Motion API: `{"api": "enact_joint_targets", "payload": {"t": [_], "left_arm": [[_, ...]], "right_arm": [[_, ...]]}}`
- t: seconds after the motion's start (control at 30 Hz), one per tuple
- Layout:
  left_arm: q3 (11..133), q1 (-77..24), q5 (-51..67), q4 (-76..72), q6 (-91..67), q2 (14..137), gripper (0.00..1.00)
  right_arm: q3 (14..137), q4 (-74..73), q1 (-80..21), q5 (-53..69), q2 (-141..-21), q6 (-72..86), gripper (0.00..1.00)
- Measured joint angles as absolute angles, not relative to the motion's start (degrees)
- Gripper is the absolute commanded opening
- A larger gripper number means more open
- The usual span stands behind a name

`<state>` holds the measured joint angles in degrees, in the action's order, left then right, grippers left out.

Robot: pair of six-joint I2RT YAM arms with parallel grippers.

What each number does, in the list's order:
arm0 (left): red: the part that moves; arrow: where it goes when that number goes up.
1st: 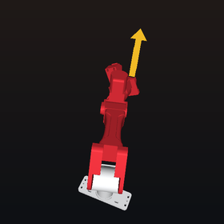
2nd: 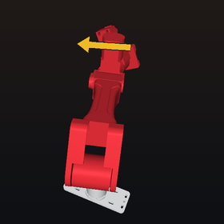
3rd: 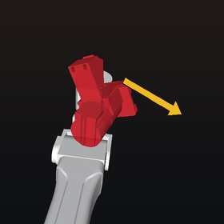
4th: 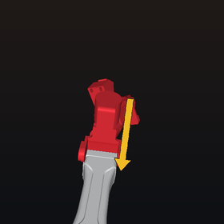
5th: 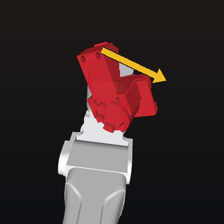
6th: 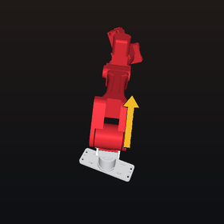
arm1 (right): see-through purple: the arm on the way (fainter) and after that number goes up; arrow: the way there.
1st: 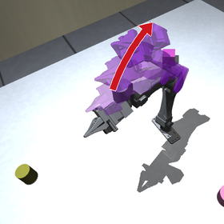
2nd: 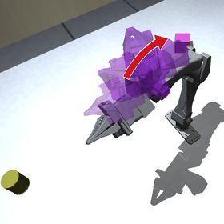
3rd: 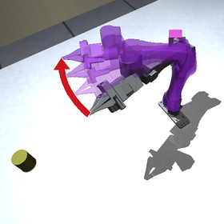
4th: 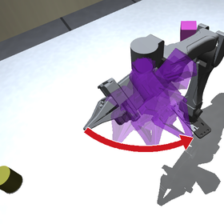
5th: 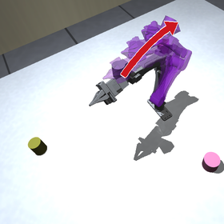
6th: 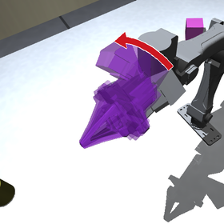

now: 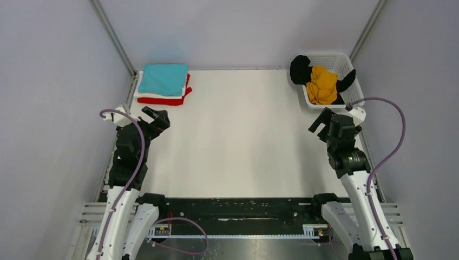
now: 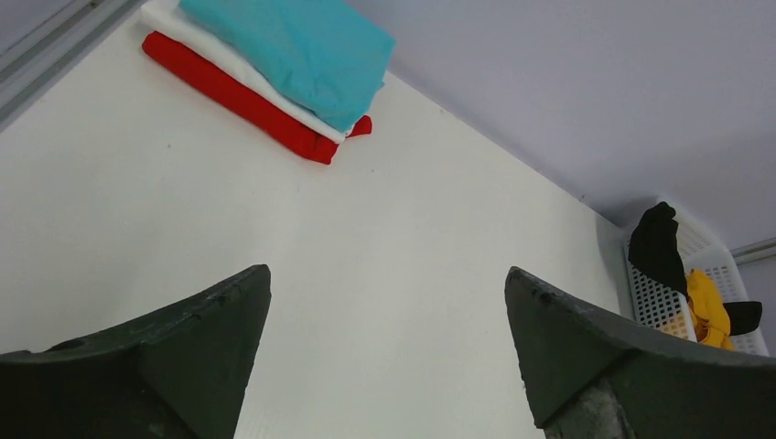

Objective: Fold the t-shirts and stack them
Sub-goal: Grab crumpled tshirt from bin with the right arm

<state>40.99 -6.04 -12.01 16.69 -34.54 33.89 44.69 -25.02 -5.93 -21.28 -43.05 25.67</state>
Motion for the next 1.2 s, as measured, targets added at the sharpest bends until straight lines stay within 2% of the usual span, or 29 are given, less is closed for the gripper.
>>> {"api": "enact_joint_targets", "payload": {"t": [0.23, 0.6, 0.9, 1.0, 1.1, 1.13, 1.2], "left_arm": [[40.99, -6.02, -10.74, 17.02, -34.59, 34.3, 0.99], [40.99, -6.02, -9.82, 16.69, -34.52, 38.83, 0.99], [40.99, -6.0, -10.85, 16.64, -34.54, 41.3, 0.99], [40.99, -6.0, -10.9, 16.56, -34.54, 42.46, 0.99], [40.99, -6.0, -10.92, 16.62, -34.54, 43.77, 0.99], [40.99, -6.0, -10.92, 16.64, -34.54, 44.12, 0.99], [40.99, -6.0, -10.92, 16.67, -34.54, 44.8, 0.99]], "right_arm": [[49.78, -23.79, -5.85, -18.72, -52.69, 22.04, 0.98], [80.18, -19.09, 2.42, -13.74, -90.35, 24.91, 0.99], [96.14, -16.49, 8.88, -9.21, -114.21, 34.3, 0.99], [101.73, -17.19, 9.17, -8.75, -121.34, 35.27, 0.93], [105.32, -18.2, 9.15, -7.49, -126.28, 35.75, 0.79], [105.89, -18.48, 9.15, -7.01, -127.31, 35.83, 0.71], [106.67, -19.09, 9.26, -6.2, -128.49, 35.9, 0.47]]}}
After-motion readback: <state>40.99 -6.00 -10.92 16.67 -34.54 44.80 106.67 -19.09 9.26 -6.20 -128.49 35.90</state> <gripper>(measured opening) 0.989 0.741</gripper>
